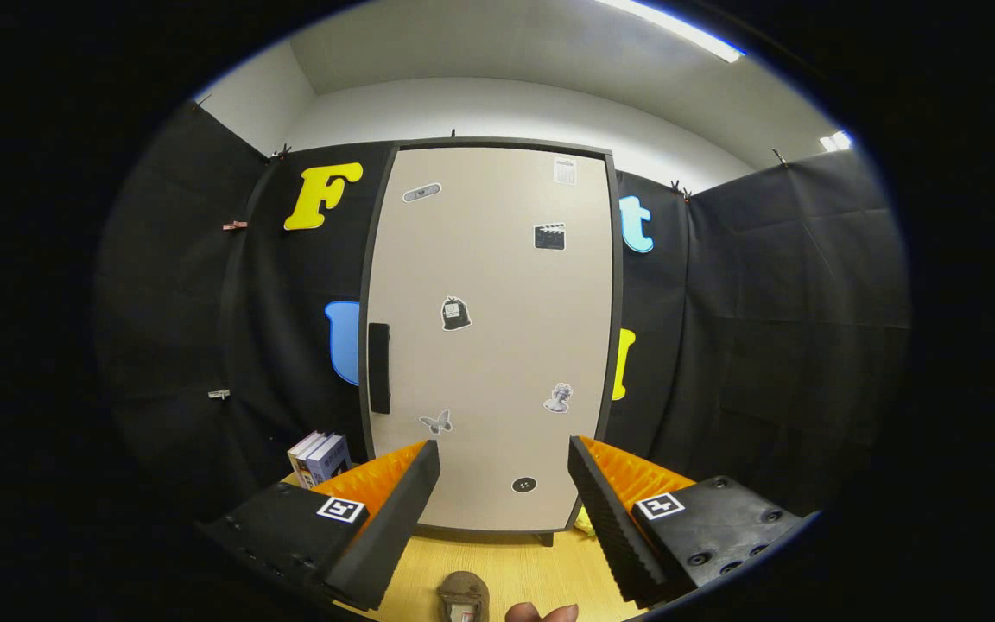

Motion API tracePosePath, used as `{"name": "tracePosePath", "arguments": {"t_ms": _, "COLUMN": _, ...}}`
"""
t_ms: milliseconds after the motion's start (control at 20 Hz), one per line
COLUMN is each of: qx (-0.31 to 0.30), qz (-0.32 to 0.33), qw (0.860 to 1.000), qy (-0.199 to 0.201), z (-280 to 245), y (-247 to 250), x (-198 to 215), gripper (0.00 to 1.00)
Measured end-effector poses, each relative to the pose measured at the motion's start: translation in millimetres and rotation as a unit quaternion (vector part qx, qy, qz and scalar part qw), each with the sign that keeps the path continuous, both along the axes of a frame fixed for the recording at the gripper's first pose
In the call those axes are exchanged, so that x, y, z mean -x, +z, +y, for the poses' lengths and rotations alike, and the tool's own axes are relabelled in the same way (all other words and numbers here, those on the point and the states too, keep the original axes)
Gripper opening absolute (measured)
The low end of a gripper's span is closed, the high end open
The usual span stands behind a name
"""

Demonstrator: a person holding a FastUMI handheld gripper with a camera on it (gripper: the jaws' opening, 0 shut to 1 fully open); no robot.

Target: Open the shoe cabinet door, grab the shoes and put them into the shoe cabinet, then close the shoe cabinet door.

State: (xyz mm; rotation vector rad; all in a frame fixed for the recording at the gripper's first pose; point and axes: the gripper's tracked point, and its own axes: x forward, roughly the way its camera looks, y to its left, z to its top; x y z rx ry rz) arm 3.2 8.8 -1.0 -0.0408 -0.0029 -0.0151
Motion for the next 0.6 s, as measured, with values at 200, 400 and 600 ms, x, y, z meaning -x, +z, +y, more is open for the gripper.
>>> {"name": "tracePosePath", "arguments": {"t_ms": 200, "qx": -0.013, "qz": 0.004, "qw": 1.0, "qy": 0.017, "z": 25.2, "y": 5.3, "x": -18.3, "gripper": 0.97}}
{"name": "tracePosePath", "arguments": {"t_ms": 400, "qx": -0.02, "qz": -0.006, "qw": 0.999, "qy": 0.033, "z": 65.8, "y": 18.2, "x": -57.5, "gripper": 0.98}}
{"name": "tracePosePath", "arguments": {"t_ms": 600, "qx": -0.032, "qz": -0.006, "qw": 0.998, "qy": 0.054, "z": 113.5, "y": 17.5, "x": -102.9, "gripper": 0.97}}
